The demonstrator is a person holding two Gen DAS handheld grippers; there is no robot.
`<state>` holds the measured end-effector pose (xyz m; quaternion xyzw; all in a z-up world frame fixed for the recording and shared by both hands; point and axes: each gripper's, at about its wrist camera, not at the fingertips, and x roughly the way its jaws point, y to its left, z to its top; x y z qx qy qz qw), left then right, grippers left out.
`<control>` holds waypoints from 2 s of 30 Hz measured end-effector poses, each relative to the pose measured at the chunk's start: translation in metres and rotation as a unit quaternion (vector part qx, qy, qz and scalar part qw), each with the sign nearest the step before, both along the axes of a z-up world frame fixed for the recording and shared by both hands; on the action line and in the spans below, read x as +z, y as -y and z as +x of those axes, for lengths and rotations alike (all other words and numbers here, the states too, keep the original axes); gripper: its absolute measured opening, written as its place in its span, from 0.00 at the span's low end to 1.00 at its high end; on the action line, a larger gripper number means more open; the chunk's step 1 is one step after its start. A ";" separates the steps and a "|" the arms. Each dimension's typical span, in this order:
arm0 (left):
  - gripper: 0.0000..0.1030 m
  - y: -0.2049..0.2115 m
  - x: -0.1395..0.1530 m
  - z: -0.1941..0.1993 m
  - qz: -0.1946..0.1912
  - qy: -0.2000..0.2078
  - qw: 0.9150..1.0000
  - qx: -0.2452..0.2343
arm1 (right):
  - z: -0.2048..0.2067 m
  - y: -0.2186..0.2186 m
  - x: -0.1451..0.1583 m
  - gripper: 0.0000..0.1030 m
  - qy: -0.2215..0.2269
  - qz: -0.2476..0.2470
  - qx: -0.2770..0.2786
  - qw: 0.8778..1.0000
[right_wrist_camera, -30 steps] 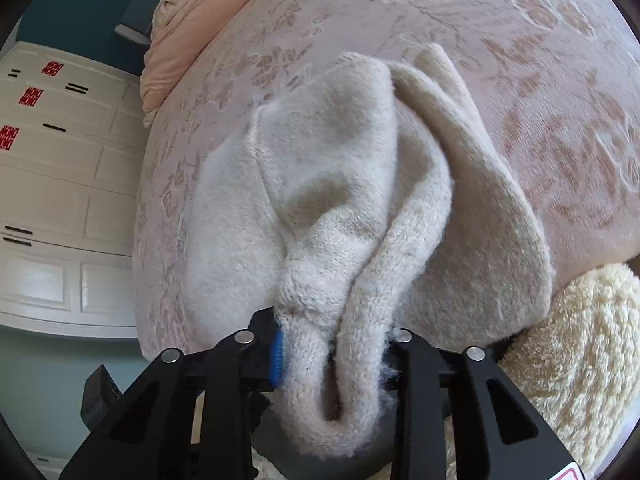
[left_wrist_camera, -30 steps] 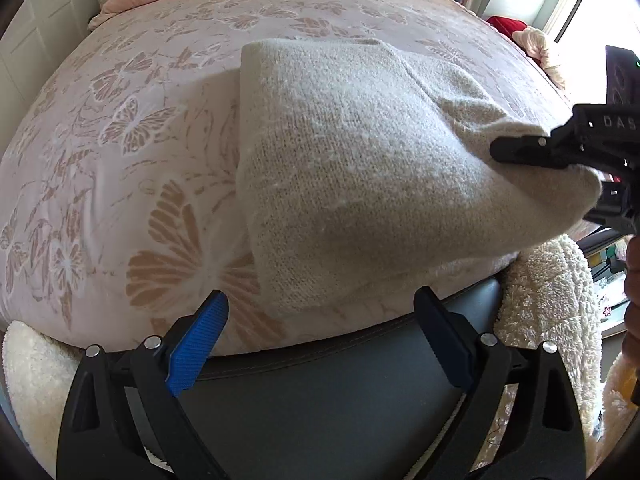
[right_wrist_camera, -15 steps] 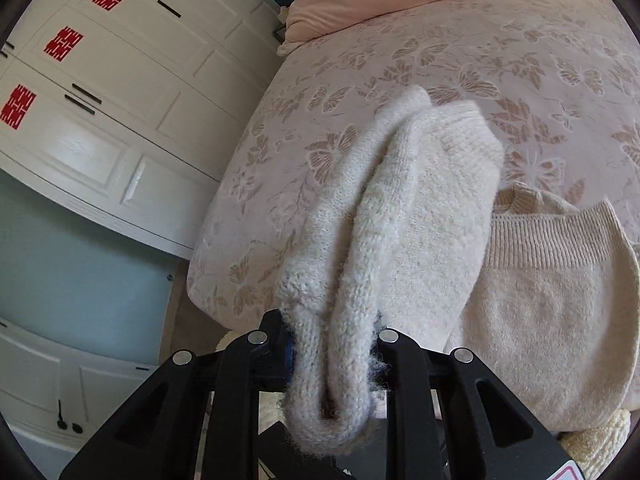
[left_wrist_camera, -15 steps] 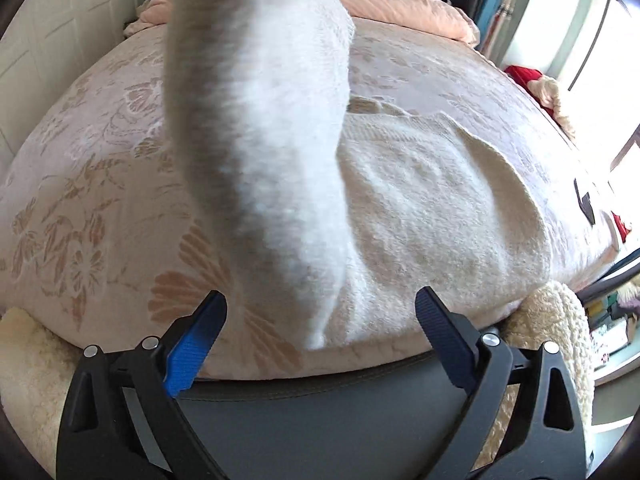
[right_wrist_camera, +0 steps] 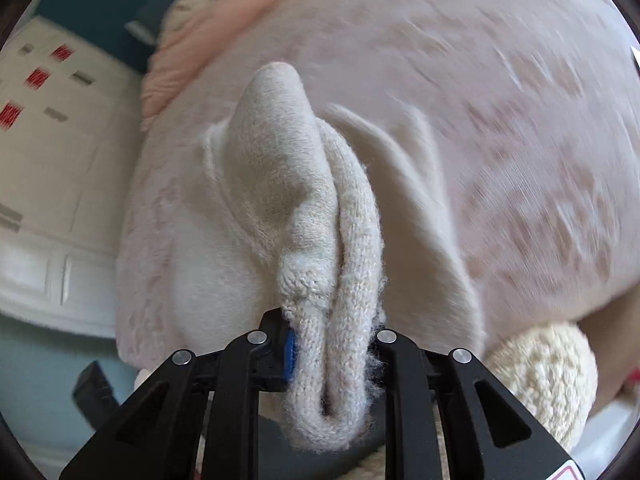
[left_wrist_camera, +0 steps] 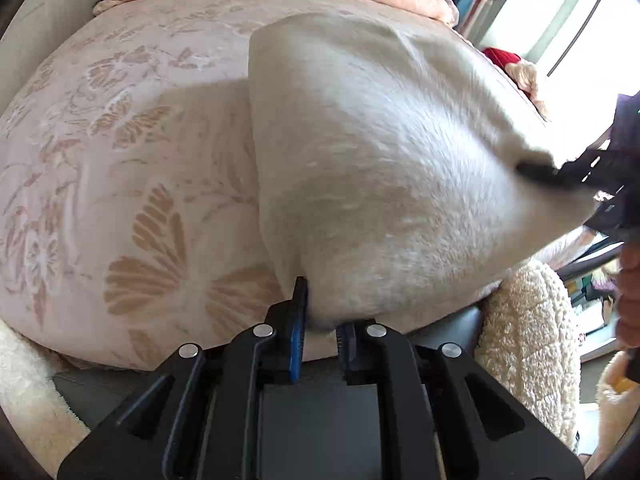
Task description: Fold small clothes
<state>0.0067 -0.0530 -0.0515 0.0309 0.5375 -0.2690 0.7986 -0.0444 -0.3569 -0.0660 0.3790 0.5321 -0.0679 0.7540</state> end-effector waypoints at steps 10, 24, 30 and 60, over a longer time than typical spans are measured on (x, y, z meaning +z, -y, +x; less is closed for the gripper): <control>0.22 0.000 0.028 -0.016 -0.021 0.028 0.999 -0.014 | -0.020 0.010 -0.011 0.31 0.046 0.035 -0.023 0.998; 0.73 -0.013 0.088 0.009 -0.072 0.099 0.991 0.060 | -0.006 -0.003 0.010 0.17 0.081 -0.003 -0.003 0.997; 0.73 0.002 0.071 0.005 -0.021 0.105 0.994 0.031 | -0.030 0.014 0.018 0.18 0.090 -0.052 0.000 0.995; 0.74 -0.039 0.049 0.022 0.055 0.074 0.990 0.105 | 0.059 -0.119 0.011 0.13 0.041 -0.093 0.167 0.981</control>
